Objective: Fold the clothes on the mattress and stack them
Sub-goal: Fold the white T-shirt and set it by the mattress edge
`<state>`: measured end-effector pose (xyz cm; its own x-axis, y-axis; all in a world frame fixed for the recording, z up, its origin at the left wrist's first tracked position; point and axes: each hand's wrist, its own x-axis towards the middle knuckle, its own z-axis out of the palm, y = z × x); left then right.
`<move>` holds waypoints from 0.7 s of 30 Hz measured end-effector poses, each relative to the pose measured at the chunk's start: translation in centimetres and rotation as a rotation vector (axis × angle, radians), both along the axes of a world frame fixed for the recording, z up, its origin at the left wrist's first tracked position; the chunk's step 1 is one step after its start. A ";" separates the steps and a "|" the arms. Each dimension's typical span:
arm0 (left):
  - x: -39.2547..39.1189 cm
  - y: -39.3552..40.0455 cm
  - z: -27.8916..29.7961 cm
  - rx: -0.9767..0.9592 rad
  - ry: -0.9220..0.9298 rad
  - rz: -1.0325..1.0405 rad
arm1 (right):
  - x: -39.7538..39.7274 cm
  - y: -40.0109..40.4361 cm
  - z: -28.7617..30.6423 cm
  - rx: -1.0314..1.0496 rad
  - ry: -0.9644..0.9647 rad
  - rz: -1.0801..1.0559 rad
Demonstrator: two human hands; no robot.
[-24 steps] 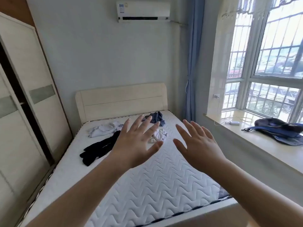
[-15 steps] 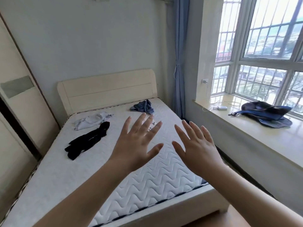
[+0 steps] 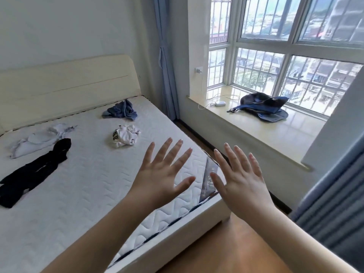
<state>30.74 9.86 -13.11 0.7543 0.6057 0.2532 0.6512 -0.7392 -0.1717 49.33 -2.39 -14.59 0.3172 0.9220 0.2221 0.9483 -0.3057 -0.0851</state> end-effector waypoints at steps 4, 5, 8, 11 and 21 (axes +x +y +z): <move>4.1 3.2 -2.7 -0.091 -0.011 -0.064 | 3.7 1.8 -2.4 -0.044 0.016 -0.096; 4.7 3.5 -3.0 -0.099 -0.023 -0.080 | 4.3 1.9 -2.8 -0.047 0.013 -0.110; 7.8 5.2 -4.4 -0.171 -0.030 -0.154 | 6.8 2.9 -4.1 -0.084 0.013 -0.182; 11.1 7.0 -5.8 -0.208 -0.009 -0.218 | 9.4 3.5 -5.1 -0.101 0.047 -0.279; 21.9 12.2 -9.8 -0.267 0.060 -0.285 | 19.0 5.6 -8.2 -0.170 0.110 -0.410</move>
<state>52.68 22.05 -22.92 0.9103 0.4088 0.0650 0.4084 -0.9126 0.0196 68.32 3.21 -22.81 0.6766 0.7359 0.0236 0.7344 -0.6722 -0.0945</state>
